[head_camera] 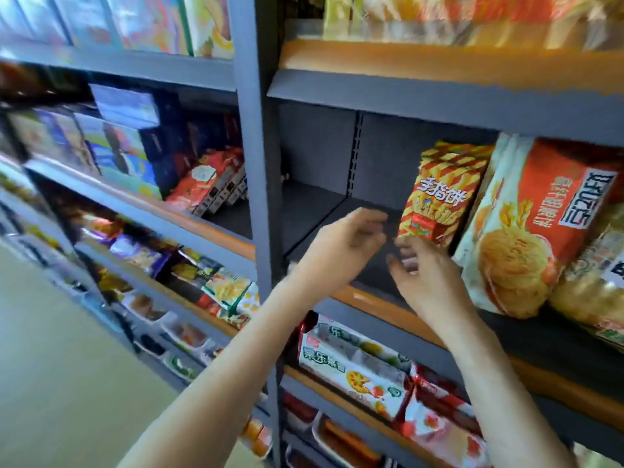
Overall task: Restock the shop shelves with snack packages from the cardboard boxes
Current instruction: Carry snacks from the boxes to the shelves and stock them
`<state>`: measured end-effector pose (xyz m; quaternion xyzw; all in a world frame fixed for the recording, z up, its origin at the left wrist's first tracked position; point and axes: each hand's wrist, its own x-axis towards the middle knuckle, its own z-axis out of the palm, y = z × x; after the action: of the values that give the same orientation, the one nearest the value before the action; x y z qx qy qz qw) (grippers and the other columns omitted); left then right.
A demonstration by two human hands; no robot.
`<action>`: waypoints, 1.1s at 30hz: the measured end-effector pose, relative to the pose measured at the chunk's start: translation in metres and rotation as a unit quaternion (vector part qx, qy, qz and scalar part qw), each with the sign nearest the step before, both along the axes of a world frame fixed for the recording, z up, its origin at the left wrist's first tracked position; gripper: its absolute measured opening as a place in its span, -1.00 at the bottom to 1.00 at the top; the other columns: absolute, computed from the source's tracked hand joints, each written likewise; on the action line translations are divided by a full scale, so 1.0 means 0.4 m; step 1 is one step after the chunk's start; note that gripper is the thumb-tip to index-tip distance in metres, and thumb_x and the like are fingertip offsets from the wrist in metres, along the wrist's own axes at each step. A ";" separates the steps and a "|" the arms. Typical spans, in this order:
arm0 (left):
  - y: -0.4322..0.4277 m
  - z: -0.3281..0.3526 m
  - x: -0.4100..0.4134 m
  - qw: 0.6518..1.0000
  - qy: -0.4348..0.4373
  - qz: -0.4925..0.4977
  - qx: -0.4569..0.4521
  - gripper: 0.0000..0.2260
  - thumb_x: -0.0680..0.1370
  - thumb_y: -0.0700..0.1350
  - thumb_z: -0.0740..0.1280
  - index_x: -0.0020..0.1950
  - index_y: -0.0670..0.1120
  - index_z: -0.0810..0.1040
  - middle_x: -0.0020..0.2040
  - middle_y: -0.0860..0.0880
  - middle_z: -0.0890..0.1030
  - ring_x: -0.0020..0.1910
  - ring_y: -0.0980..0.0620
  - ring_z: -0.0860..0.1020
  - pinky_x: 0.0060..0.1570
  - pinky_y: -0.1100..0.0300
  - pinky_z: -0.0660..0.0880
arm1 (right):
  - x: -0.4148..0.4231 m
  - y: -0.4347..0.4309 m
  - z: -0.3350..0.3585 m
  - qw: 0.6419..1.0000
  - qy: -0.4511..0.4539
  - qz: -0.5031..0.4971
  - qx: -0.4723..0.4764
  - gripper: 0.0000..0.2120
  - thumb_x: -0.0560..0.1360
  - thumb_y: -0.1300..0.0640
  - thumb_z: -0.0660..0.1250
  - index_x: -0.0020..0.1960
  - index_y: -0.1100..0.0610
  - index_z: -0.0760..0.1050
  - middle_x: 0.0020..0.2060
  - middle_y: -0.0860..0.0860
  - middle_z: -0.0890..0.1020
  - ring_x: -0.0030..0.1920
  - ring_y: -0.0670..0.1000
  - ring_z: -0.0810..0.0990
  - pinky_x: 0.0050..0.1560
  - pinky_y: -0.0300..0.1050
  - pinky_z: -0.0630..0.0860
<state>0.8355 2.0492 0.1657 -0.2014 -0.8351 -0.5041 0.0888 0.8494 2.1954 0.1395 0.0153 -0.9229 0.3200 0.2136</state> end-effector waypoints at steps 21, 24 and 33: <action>-0.274 -0.839 1.356 0.470 -0.450 0.730 0.210 -0.64 0.62 -0.09 0.18 0.42 -0.06 0.33 0.29 -0.10 0.53 0.27 -0.08 0.47 0.09 0.23 0.36 | 0.899 -0.636 -0.681 0.633 -0.425 0.622 0.178 -0.77 0.51 0.15 0.31 0.16 0.15 0.47 0.01 0.04 0.57 0.07 0.03 0.54 -0.03 -0.22 0.37; -0.280 -0.956 1.525 0.394 -0.485 0.751 0.212 -0.64 0.60 -0.13 0.18 0.40 -0.11 0.36 0.34 -0.14 0.48 0.32 -0.12 0.43 0.22 0.16 0.34 | 1.031 -0.680 -0.799 0.589 -0.453 0.633 0.217 -0.72 0.53 0.16 0.30 0.23 0.14 0.43 0.10 0.04 0.54 0.11 0.01 0.50 0.03 -0.22 0.36; -0.387 -1.318 1.720 0.360 -0.609 0.669 0.226 -0.43 0.55 -0.05 0.26 0.52 -0.12 0.18 0.45 -0.19 0.30 0.43 -0.16 0.30 0.40 0.02 0.27 | 1.279 -0.763 -1.141 0.548 -0.517 0.598 0.273 -0.52 0.52 0.21 0.32 0.40 0.24 0.31 0.28 0.10 0.48 0.26 0.07 0.47 0.18 -0.20 0.39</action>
<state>1.5236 1.8945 -0.3616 0.8136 -0.3756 -0.4338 -0.0936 1.3609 1.8903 -0.3171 0.4531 -0.6947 0.0586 -0.5556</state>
